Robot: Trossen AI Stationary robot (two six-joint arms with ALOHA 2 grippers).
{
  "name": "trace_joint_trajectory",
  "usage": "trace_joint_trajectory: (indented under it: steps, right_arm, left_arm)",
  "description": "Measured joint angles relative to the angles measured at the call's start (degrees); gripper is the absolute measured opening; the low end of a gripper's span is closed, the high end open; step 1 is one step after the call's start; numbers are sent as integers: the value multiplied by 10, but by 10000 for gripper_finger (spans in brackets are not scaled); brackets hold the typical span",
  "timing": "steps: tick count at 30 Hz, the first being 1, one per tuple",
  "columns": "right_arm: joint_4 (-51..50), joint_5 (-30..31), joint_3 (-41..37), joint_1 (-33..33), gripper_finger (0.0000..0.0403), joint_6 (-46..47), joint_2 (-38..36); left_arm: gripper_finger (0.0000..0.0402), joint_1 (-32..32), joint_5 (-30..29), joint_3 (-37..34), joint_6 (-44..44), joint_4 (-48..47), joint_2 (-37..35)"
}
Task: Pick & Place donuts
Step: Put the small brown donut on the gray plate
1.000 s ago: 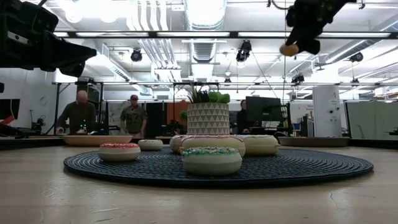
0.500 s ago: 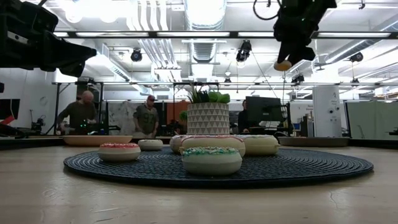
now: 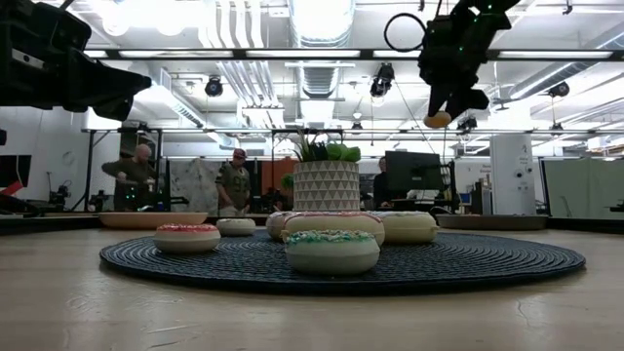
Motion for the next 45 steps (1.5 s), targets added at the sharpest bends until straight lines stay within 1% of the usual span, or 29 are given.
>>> trace_joint_trajectory:
  steps: [4,11,21,26,37,41,43,45]
  right_arm:
    - [2,0,0,0,210,-28,9]
    - [3,0,-6,0,210,-26,31]
    - [4,-1,-12,-1,210,-67,55]
    - [23,-1,-20,-4,210,-69,65]
    - [68,0,-74,-33,210,-69,67]
    - [94,1,-98,-43,210,-47,67]
    - [112,20,-111,-45,210,-32,67]
    - [126,57,-124,-46,210,-19,67]
  left_arm:
    - [0,0,0,0,0,0,0]
    - [0,0,0,0,0,0,0]
    - [0,0,0,0,0,0,0]
    - [0,0,0,0,0,0,0]
    - [0,0,0,0,0,0,0]
    - [0,0,0,0,0,0,0]
    - [0,0,0,0,0,0,0]
    - [0,0,0,0,0,0,0]
